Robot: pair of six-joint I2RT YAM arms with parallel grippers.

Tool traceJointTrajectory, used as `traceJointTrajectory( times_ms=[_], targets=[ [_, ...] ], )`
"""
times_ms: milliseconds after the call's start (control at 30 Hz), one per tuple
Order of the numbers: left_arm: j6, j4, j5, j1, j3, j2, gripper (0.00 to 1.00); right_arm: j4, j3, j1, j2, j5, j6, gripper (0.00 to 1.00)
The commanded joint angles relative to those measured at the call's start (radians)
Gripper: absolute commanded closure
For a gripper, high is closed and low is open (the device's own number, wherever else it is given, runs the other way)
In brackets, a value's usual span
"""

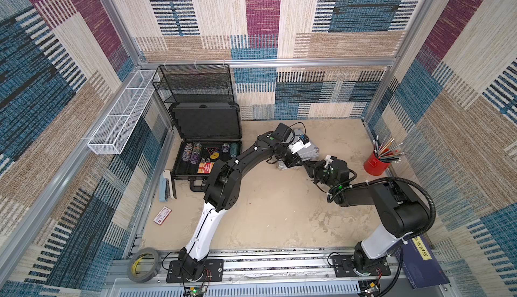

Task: Open the poker set cases
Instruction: Open the fastener on the poker set case, then place the poker set case at the center of the board.

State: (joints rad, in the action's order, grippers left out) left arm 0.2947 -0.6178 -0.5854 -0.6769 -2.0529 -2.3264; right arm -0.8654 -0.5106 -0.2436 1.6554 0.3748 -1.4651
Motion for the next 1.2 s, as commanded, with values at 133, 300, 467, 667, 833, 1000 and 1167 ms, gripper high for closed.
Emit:
traceJointTrajectory(
  times_ms=[133,300,467,667,833,1000,1167],
  targets=[
    [0.018,-0.027,-0.076,-0.006,0.034,0.013,1.00,-0.091,-0.022,0.002,-0.039,0.017,0.052,0.87],
    [0.023,0.012,-0.042,-0.003,0.083,0.023,1.00,0.037,0.038,0.021,-0.099,0.032,0.144,0.87],
    [0.042,0.014,-0.001,-0.004,0.133,0.022,1.00,0.128,0.091,0.073,-0.143,0.057,0.217,0.86],
    [0.064,0.014,0.103,-0.006,0.193,0.021,1.00,0.204,0.084,0.128,-0.160,0.067,0.296,0.85],
    [0.067,0.014,0.140,-0.013,0.216,0.019,1.00,0.233,0.067,0.144,-0.156,0.068,0.334,0.84],
    [0.072,0.014,0.171,-0.031,0.230,0.023,0.88,0.250,0.059,0.154,-0.142,0.078,0.369,0.82],
    [0.079,0.014,0.202,-0.050,0.250,0.031,0.78,0.263,0.061,0.158,-0.124,0.085,0.395,0.78]
  ],
)
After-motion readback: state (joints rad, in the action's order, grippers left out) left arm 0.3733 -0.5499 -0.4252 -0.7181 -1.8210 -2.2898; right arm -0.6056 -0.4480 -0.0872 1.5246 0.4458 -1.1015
